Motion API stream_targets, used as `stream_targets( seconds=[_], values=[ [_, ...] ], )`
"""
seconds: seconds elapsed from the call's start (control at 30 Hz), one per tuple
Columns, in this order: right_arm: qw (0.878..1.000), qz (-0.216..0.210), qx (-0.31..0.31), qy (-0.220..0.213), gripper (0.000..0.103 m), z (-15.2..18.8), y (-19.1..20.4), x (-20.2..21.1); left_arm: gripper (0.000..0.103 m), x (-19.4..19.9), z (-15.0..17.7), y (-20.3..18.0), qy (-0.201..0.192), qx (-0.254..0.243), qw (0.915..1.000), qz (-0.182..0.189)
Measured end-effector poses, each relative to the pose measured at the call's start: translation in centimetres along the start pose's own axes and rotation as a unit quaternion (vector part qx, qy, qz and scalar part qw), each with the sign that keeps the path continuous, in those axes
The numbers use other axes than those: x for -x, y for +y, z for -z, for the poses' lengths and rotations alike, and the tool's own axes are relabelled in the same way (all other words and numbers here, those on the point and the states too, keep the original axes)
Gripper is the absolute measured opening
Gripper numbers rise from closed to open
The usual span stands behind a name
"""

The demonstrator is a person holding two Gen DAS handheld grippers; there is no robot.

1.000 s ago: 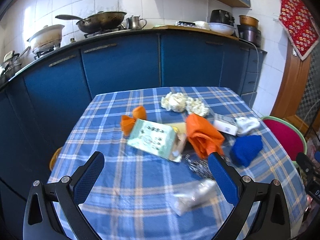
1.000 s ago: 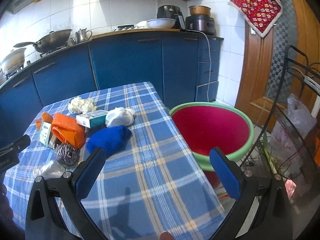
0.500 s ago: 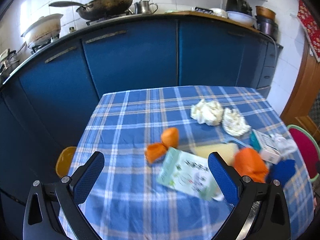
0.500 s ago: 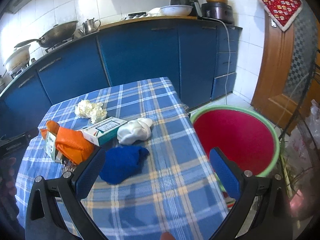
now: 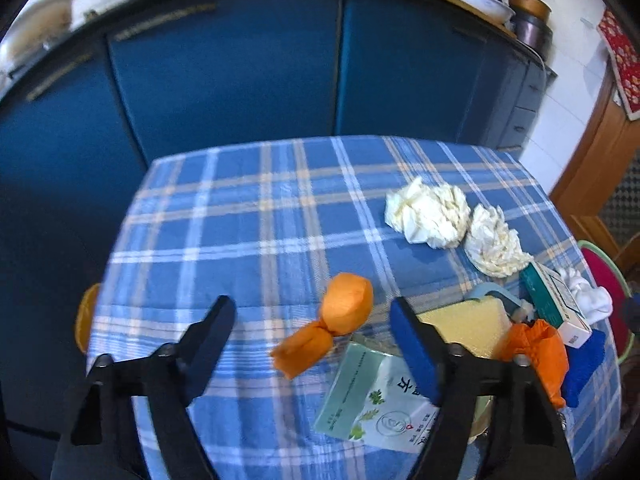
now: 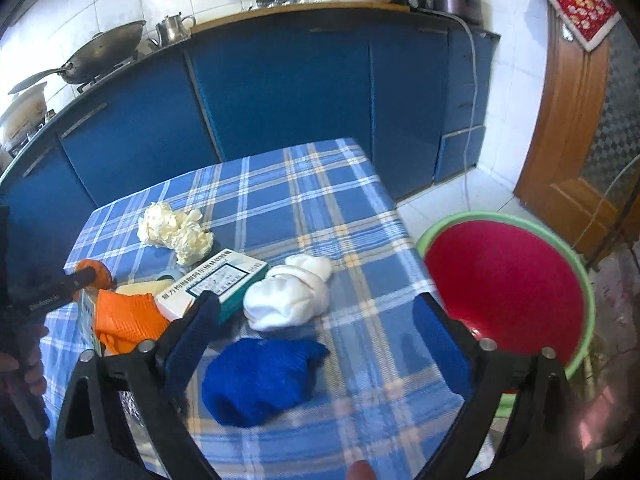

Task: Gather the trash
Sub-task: 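Reach both tools toward the white cloth and orange glove and close them, then carry the white cloth in the right tool while the left carries the orange glove to the bin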

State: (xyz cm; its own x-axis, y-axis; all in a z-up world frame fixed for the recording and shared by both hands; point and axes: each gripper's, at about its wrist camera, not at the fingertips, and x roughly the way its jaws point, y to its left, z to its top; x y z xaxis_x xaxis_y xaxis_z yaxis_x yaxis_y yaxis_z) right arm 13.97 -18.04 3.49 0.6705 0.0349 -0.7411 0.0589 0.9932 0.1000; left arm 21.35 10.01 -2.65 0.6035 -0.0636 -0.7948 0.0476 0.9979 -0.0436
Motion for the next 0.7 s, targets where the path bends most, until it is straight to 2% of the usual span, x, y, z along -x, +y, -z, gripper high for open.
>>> stream_targets(
  seconds=[0.1,0.2,0.27,0.37,0.4,0.47,0.5,0.57,0.7],
  values=[
    [1.000,-0.003,0.006,0.012,0.091,-0.1,0.5,-1.2,0.062,-0.8,-0.1,0.1,0.011,0.003,0.9997,0.021],
    [1.000,-0.007,0.018,0.021,0.087,-0.2,1.0,-2.2,0.044,-1.1,-0.1,0.2,0.014,0.009,0.9993,0.033],
    [0.999,-0.005,0.027,0.026,0.072,-0.2,1.2,-2.7,0.029,-1.3,0.0,0.2,0.015,0.014,0.9989,0.042],
    [0.998,-0.016,0.027,0.050,0.056,0.0,1.1,-3.8,0.022,-1.2,0.1,0.3,0.011,0.017,0.9986,0.048],
    [0.998,-0.024,0.021,0.058,0.053,0.1,0.9,-4.1,0.022,-1.0,0.1,0.3,0.007,0.019,0.9986,0.050],
    [0.997,-0.037,0.014,0.067,0.041,0.2,0.7,-4.5,0.021,-0.4,0.1,0.5,0.000,0.025,0.9984,0.051],
    [0.997,-0.039,0.015,0.065,0.039,0.3,0.7,-4.5,0.021,0.1,0.1,0.6,-0.007,0.029,0.9982,0.052],
    [0.997,-0.044,0.019,0.057,0.028,0.3,0.9,-4.2,0.021,1.1,0.0,0.7,-0.020,0.034,0.9979,0.052],
    [0.997,-0.056,0.027,0.034,0.020,0.3,1.2,-3.0,0.021,3.6,-0.2,0.8,-0.050,0.039,0.9969,0.047]
  ],
)
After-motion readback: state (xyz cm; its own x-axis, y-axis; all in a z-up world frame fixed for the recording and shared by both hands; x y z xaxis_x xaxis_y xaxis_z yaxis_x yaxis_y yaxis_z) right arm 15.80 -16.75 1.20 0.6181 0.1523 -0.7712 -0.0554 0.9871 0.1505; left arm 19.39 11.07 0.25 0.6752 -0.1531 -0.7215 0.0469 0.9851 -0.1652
